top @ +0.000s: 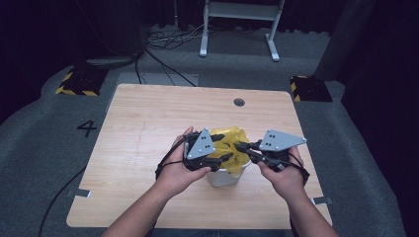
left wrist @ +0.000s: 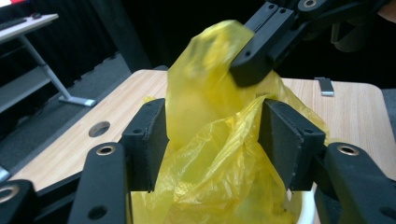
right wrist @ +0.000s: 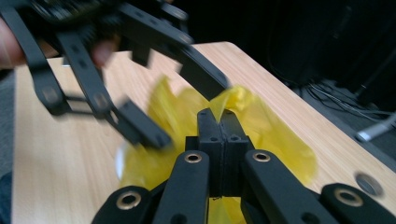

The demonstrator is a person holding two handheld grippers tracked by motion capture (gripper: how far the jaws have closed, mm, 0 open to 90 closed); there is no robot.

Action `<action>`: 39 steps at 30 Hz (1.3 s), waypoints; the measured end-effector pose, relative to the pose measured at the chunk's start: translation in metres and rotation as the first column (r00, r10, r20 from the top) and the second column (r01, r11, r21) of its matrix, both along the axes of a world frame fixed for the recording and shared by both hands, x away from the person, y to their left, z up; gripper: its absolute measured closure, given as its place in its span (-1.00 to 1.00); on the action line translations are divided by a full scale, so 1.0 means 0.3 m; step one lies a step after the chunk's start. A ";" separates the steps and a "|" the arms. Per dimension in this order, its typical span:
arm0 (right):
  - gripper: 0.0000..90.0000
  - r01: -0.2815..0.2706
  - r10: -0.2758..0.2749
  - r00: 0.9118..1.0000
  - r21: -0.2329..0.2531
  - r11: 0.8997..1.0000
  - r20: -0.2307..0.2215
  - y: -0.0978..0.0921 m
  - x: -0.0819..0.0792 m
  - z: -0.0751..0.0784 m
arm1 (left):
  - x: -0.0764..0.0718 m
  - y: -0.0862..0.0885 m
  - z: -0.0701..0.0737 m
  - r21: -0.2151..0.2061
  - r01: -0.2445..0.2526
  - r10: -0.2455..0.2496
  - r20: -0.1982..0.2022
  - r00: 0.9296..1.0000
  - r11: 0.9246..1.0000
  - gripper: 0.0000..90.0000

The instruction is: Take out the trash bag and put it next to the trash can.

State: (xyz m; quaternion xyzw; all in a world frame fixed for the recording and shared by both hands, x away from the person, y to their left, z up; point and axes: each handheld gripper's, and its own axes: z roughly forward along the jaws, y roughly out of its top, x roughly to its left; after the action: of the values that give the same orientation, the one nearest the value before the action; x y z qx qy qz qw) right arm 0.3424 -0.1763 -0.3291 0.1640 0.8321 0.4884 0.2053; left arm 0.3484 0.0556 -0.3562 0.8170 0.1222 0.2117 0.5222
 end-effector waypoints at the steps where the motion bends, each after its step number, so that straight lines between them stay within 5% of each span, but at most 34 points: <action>1: 1.00 -0.015 0.015 1.000 -0.006 1.000 0.002 0.019 0.000 0.005 | -0.003 -0.004 0.001 0.006 0.003 -0.003 0.011 1.000 1.000 -0.09; 7: 1.00 -0.067 0.067 0.998 -0.022 0.998 -0.004 0.102 0.015 0.009 | -0.002 -0.010 0.002 0.025 0.018 -0.018 0.027 0.999 1.000 -0.03; 14: 0.95 -0.073 0.073 0.997 0.001 0.997 -0.002 0.105 0.013 0.002 | 0.007 0.001 -0.001 0.029 0.031 -0.031 0.007 0.999 0.999 0.37; 16: 0.66 -0.059 0.059 0.998 0.045 0.997 -0.004 0.088 0.013 0.005 | 0.005 0.002 0.001 0.047 0.017 -0.018 0.010 1.000 0.999 0.54; 17: 0.35 -0.041 0.041 0.999 0.074 0.996 0.002 0.076 0.013 0.010 | 0.007 0.005 -0.001 0.038 0.014 -0.014 0.005 1.000 0.999 0.69; 22: 0.02 0.032 -0.036 0.999 0.143 0.989 0.028 -0.006 0.016 0.034 | 0.016 0.021 0.005 0.010 -0.005 0.005 -0.016 1.000 1.000 0.82; 29: -0.30 0.031 -0.026 0.998 0.079 0.996 -0.061 -0.062 0.024 -0.030 | 0.021 0.023 0.022 -0.013 -0.012 0.012 -0.001 1.000 1.000 0.83; 35: -0.47 -0.008 0.011 0.993 0.029 1.000 -0.118 0.005 0.051 -0.084 | 0.013 0.017 0.043 -0.027 -0.003 0.004 0.026 1.000 1.000 0.83; 39: -0.41 -0.021 0.017 0.991 -0.027 0.999 -0.135 0.066 0.066 -0.105 | 0.009 0.022 0.055 -0.035 0.000 0.001 0.041 0.999 0.999 0.83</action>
State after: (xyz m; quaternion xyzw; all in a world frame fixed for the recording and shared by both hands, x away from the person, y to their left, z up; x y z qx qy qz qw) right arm 0.3621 -0.1566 -0.3605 0.1857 0.8524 0.4665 0.1463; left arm 0.3510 0.0621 -0.3397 0.8032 0.1153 0.2264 0.5388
